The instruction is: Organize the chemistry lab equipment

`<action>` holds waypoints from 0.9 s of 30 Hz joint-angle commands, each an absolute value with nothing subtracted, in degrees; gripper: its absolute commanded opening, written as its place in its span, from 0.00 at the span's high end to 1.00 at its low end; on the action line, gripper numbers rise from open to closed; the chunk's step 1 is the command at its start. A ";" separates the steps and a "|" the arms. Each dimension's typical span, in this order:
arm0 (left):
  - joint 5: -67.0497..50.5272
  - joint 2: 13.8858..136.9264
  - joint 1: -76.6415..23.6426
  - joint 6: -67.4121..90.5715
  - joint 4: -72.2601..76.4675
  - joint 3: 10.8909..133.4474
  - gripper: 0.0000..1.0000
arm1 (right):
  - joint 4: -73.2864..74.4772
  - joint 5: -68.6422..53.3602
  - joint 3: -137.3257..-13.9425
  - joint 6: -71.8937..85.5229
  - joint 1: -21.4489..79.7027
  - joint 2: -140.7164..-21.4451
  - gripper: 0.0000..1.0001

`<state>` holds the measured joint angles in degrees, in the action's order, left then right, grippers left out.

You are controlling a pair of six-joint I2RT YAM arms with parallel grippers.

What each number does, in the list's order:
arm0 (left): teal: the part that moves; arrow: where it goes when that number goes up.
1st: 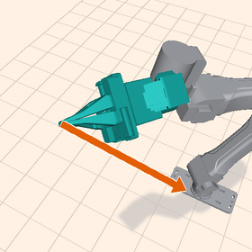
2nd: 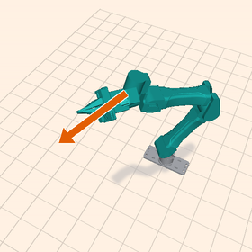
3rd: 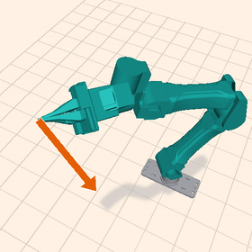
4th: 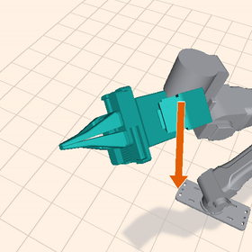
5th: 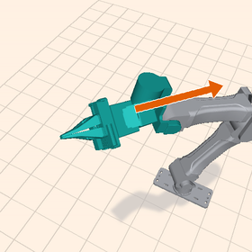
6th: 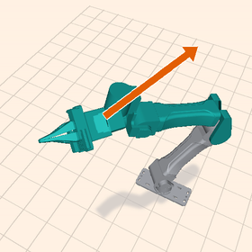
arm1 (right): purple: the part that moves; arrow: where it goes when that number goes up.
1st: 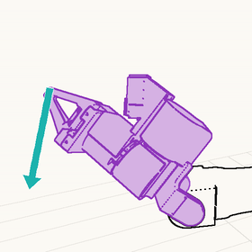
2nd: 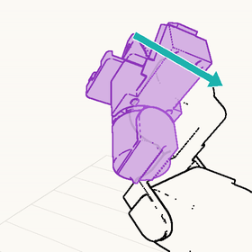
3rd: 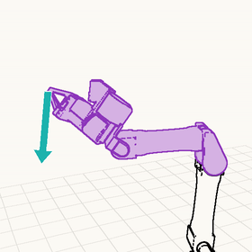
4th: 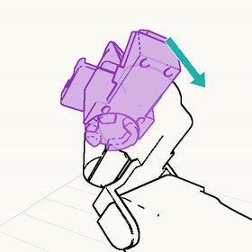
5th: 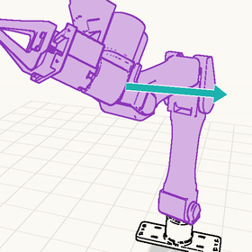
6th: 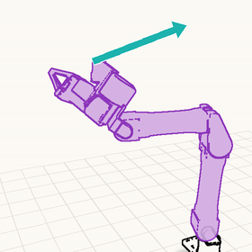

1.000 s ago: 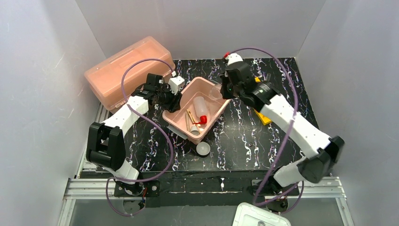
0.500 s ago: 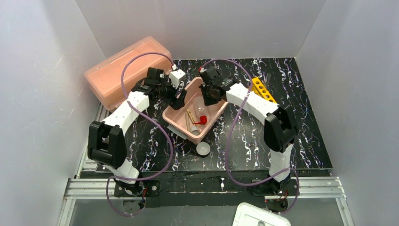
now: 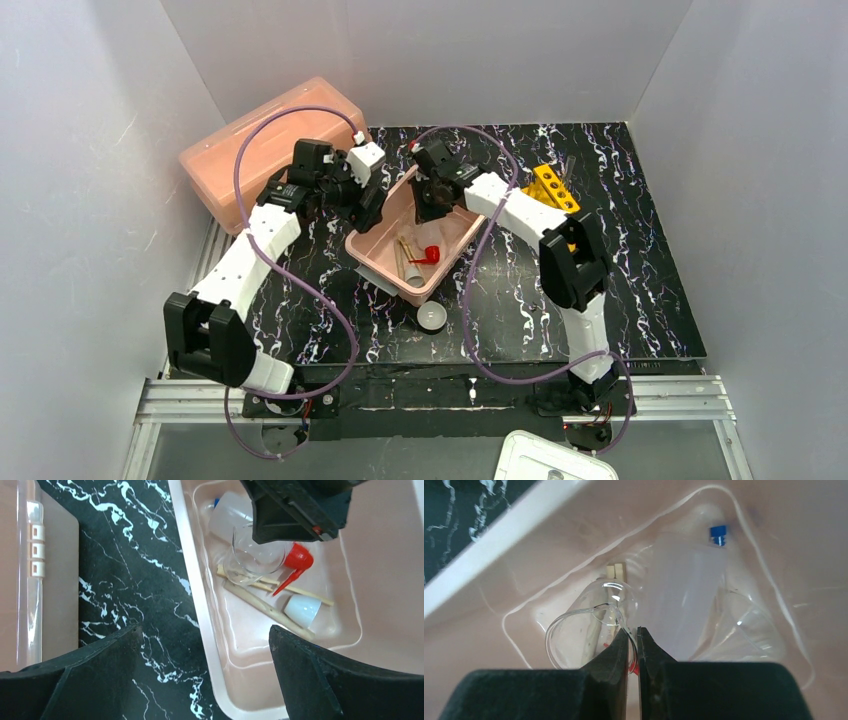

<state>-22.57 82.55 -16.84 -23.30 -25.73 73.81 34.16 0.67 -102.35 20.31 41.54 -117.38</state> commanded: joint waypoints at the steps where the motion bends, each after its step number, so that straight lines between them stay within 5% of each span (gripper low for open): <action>1: -20.23 77.88 -16.21 -25.96 -28.58 71.61 0.02 | 34.04 -0.89 -103.80 21.26 41.75 -119.84 0.92; 5: -19.64 76.22 -16.08 -26.17 -28.81 70.39 0.02 | 34.19 0.51 -103.69 21.47 41.77 -119.32 0.74; 8: -19.44 75.38 -15.95 -26.00 -29.04 69.70 0.02 | 34.82 3.04 -104.96 21.46 41.94 -116.93 0.50; 12: -19.47 74.60 -15.66 -25.22 -29.74 69.63 0.02 | 35.57 5.91 -106.89 20.36 42.79 -111.51 0.34; 18: -20.35 73.04 -14.23 -24.70 -31.05 69.34 0.02 | 35.82 9.88 -100.89 19.47 45.58 -98.00 0.34; 27: -18.96 69.64 -13.24 -25.07 -33.73 68.79 0.02 | 25.44 8.41 -60.47 23.92 51.93 -71.27 0.39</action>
